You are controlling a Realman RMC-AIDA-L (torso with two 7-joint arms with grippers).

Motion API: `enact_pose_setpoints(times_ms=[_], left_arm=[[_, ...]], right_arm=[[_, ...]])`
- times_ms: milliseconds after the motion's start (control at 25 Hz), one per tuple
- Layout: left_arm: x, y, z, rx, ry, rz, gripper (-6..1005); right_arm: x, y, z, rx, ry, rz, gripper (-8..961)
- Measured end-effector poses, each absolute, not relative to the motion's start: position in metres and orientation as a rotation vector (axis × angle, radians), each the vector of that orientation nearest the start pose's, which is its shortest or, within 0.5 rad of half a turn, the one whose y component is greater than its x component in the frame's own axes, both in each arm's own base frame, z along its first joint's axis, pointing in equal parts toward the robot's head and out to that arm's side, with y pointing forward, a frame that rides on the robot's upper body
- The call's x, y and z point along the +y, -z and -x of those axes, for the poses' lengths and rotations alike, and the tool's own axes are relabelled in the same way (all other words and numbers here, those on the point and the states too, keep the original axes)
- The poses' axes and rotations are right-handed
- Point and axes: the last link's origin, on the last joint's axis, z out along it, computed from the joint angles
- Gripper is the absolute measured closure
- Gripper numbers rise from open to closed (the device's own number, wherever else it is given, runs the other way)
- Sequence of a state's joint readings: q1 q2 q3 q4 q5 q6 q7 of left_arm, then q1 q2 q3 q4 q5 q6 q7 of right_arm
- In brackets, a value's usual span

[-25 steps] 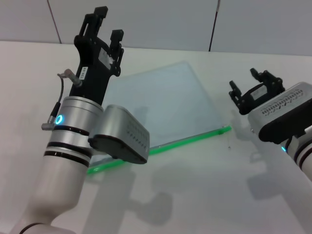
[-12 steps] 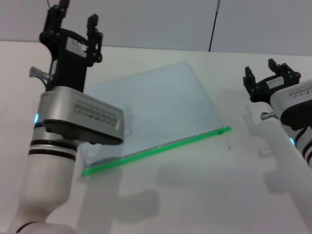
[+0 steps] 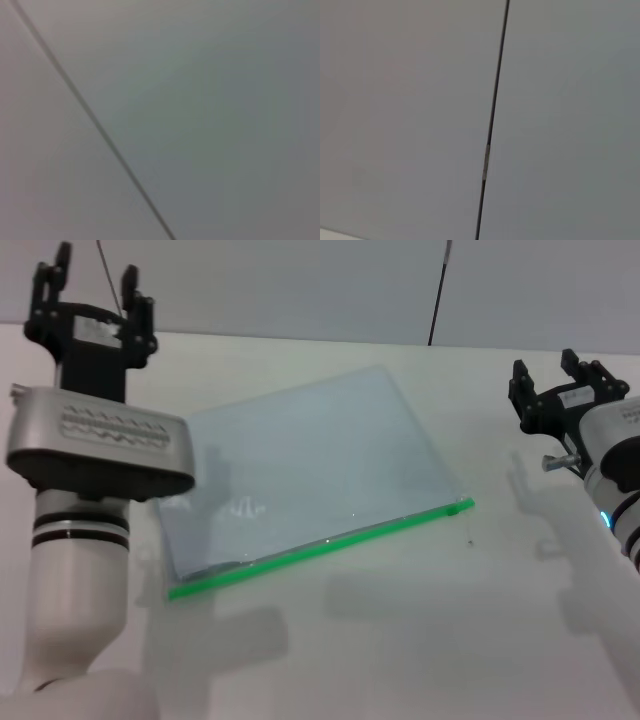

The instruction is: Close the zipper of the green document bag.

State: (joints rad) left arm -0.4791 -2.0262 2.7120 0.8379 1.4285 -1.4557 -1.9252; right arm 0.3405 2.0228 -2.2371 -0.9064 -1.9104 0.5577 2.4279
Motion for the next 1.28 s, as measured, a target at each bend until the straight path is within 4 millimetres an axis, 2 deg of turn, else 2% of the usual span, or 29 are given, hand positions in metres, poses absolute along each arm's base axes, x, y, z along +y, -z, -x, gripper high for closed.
enact_pose_setpoints(times_ms=[360, 640, 1000, 1280], left_arm=[[0.344, 0.007, 0.230, -0.241, 0.293, 1.218, 384], [0.346, 0.007, 0.231, -0.298, 0.347, 1.214, 384], [0.349, 0.011, 0.233, -0.363, 0.416, 1.240, 384], [0.344, 0.025, 0.235, -0.411, 0.432, 1.312, 384]], right_arm=[[0.365, 0.050, -0.240, 0.580, -0.482, 1.726, 401], [0.367, 0.041, -0.247, 0.618, -0.515, 1.662, 402], [0.363, 0.036, -0.257, 0.618, -0.533, 1.605, 406], [0.360, 0.036, -0.265, 0.622, -0.523, 1.593, 409]])
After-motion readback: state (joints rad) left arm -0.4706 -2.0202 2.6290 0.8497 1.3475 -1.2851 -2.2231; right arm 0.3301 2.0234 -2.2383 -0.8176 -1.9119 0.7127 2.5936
